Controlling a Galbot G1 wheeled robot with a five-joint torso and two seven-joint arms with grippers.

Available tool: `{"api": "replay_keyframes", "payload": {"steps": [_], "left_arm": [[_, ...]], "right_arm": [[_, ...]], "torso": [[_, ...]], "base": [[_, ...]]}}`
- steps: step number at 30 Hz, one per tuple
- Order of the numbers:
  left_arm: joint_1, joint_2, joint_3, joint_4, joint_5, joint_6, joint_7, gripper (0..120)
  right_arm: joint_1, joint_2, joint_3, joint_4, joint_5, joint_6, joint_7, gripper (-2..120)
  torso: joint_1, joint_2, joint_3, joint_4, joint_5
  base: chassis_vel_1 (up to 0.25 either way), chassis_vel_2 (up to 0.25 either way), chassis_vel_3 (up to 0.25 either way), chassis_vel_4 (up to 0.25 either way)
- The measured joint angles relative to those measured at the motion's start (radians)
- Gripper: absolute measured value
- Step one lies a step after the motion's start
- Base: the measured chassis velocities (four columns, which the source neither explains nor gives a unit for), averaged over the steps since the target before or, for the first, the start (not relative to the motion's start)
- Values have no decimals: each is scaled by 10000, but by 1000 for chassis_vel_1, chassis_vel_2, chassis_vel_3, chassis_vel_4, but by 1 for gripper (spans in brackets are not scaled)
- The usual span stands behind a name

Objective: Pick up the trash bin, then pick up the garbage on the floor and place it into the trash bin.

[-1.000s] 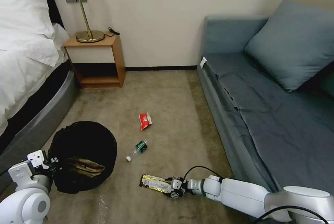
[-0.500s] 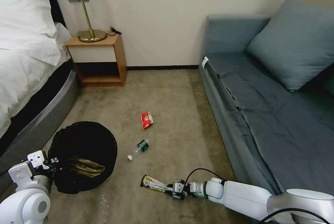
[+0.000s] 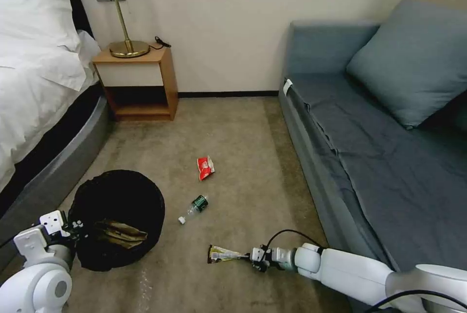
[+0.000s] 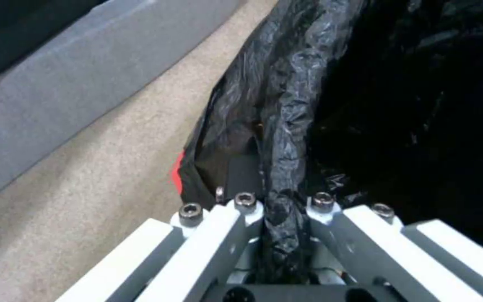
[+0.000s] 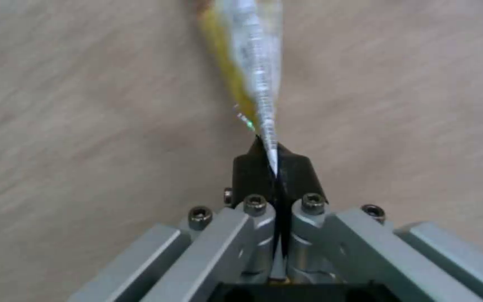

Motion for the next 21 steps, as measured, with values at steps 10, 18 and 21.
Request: {"api": "replay_keyframes", "payload": {"steps": [10,18,21], "left_arm": [[-106,125,38,7,-48,47,-16,2],[-266,37,225,122,-11,77,-20,2],[-273,4,245,124,-4,80,-20,2]], "right_arm": [[1444,-880,1086,1984,85,52,-48,0],[3066,-1037,1353,4657,800,-849,-25,0],[3361,-856,1075,5141,1018,-1123,47,0]], "torso": [[0,1,-2,4,2],[0,3,-3,4,0],[0,4,-3,4,-1]], "base": [[0,0,0,0],[0,0,0,0],[0,0,0,0]]}}
